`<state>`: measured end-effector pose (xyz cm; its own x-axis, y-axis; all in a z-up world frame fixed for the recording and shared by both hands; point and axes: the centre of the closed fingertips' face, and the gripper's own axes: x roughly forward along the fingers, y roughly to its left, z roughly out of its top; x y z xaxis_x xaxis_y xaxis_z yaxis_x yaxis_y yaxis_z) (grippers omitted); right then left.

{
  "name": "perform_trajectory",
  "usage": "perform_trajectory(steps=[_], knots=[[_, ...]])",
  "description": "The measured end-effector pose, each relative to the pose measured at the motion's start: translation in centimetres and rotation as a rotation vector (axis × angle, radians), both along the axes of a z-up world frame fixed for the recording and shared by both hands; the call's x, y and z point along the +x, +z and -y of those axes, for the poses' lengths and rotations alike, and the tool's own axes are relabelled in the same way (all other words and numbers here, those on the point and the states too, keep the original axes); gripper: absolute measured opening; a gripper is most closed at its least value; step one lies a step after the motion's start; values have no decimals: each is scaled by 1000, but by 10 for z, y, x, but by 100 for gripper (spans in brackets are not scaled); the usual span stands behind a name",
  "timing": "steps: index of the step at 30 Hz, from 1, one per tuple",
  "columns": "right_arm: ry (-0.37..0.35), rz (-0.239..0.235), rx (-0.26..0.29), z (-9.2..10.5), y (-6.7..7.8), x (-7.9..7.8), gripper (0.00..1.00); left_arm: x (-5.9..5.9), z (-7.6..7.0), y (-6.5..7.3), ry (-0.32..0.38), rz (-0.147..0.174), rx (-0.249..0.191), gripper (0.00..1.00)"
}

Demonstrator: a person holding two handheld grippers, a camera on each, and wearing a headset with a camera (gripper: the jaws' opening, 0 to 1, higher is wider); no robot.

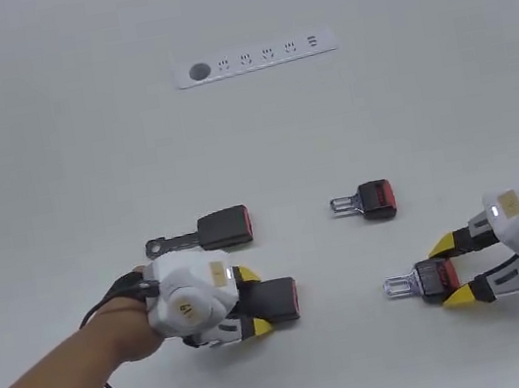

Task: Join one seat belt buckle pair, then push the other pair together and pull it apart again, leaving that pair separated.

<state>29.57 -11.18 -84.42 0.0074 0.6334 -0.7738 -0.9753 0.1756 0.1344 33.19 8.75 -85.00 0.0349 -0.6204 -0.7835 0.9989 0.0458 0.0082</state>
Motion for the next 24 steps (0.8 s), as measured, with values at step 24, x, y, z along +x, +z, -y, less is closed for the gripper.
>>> perform_trajectory(steps=[24], knots=[[13,9,30,-34,-1,9,34,1,0,0,25,-13,-8,37]])
